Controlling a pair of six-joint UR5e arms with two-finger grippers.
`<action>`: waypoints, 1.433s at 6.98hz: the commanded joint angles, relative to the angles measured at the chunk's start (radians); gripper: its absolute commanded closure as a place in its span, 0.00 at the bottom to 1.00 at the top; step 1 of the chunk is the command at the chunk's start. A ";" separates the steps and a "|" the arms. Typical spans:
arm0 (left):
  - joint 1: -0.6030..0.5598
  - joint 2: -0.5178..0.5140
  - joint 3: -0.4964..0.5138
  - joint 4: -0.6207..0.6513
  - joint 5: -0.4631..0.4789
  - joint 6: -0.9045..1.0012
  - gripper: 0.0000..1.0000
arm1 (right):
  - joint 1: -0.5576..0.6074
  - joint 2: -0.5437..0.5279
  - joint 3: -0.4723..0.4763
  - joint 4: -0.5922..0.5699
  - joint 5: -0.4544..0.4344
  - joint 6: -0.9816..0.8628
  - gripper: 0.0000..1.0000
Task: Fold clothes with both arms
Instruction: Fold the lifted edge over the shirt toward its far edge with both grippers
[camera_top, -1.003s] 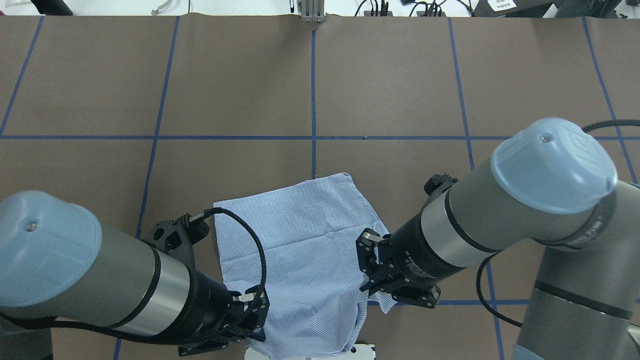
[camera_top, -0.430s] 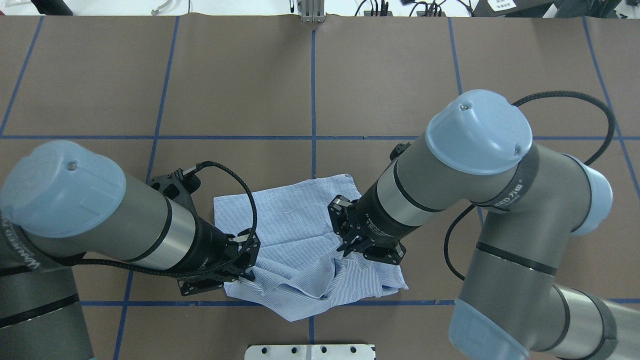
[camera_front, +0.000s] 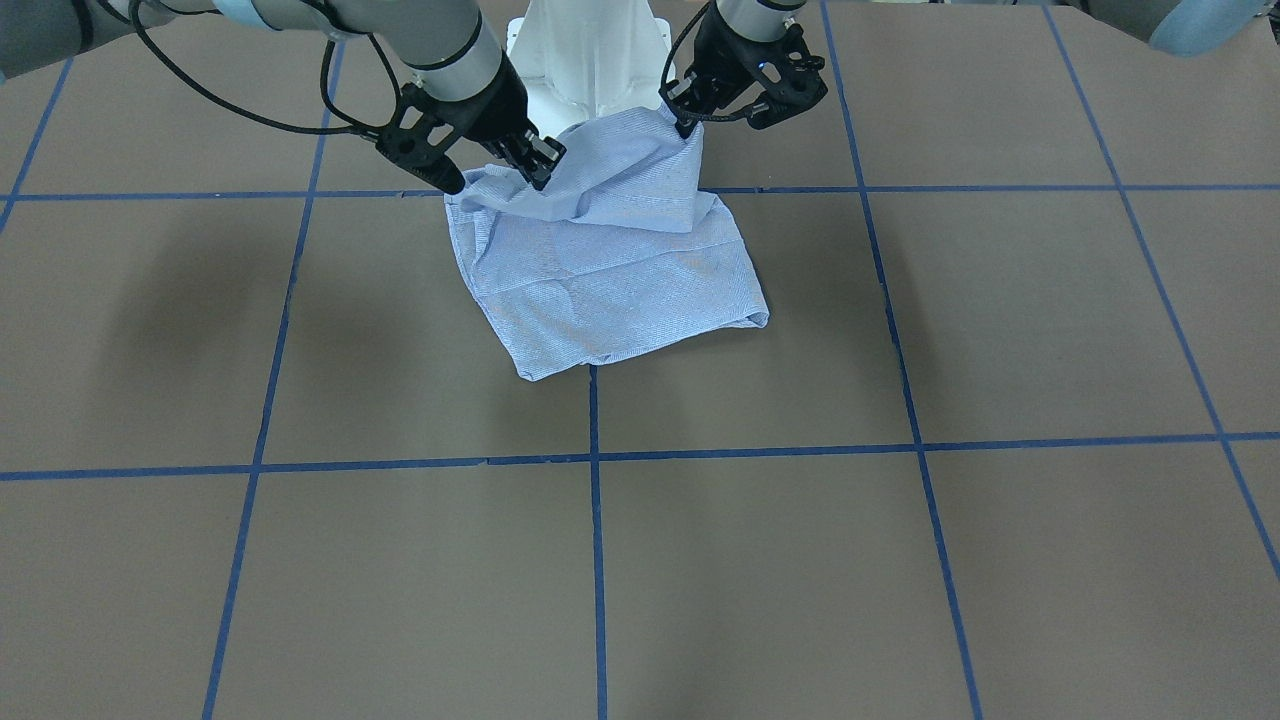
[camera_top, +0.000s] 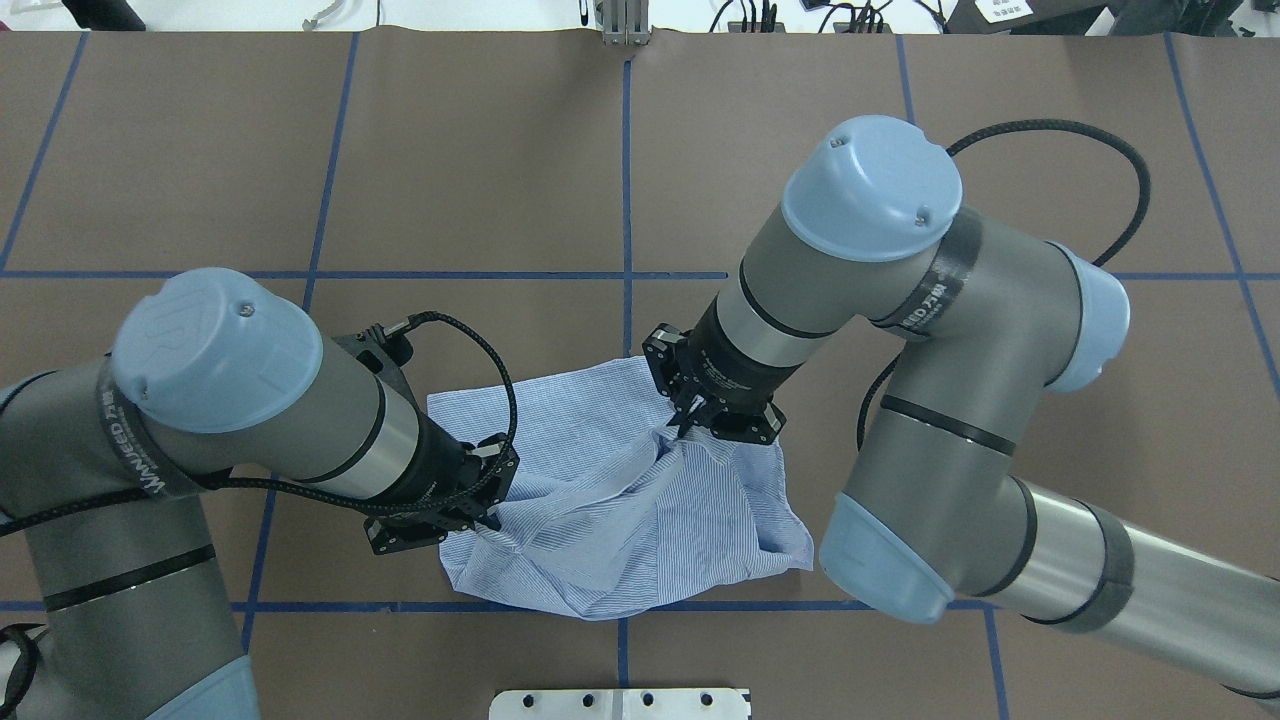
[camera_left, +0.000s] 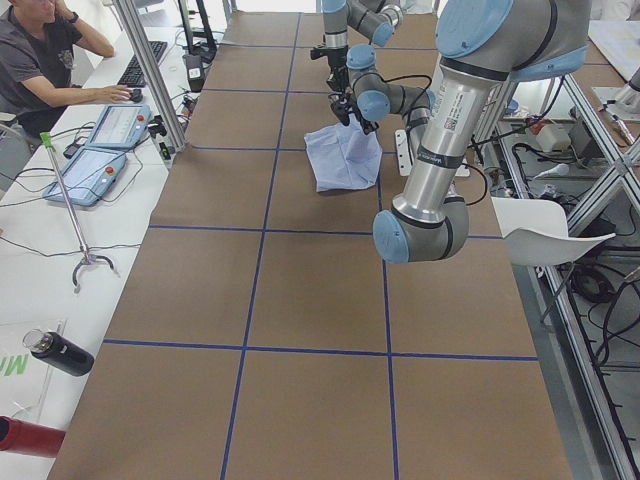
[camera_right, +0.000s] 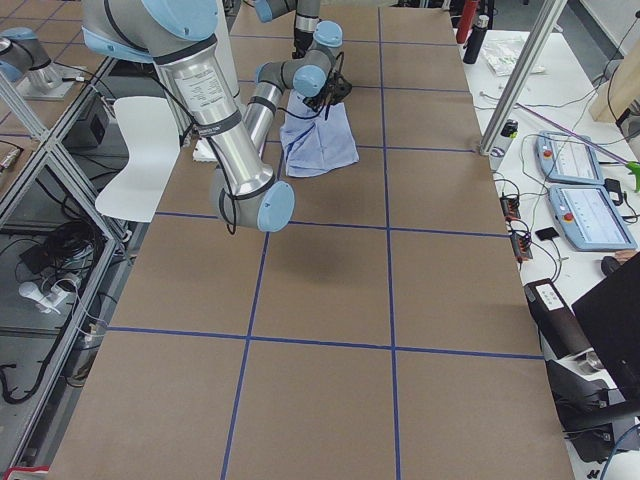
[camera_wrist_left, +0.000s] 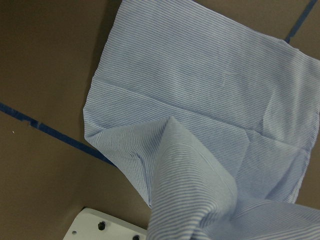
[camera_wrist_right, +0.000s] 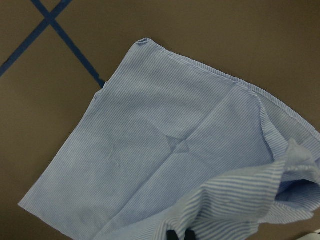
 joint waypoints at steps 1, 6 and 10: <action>-0.012 -0.006 0.046 -0.020 -0.001 0.003 1.00 | 0.010 0.085 -0.123 0.006 -0.001 -0.026 1.00; -0.091 -0.006 0.119 -0.091 -0.003 0.003 1.00 | 0.015 0.101 -0.271 0.159 -0.023 -0.040 1.00; -0.150 -0.010 0.131 -0.087 -0.003 0.001 0.00 | 0.038 0.104 -0.268 0.161 -0.035 -0.040 0.00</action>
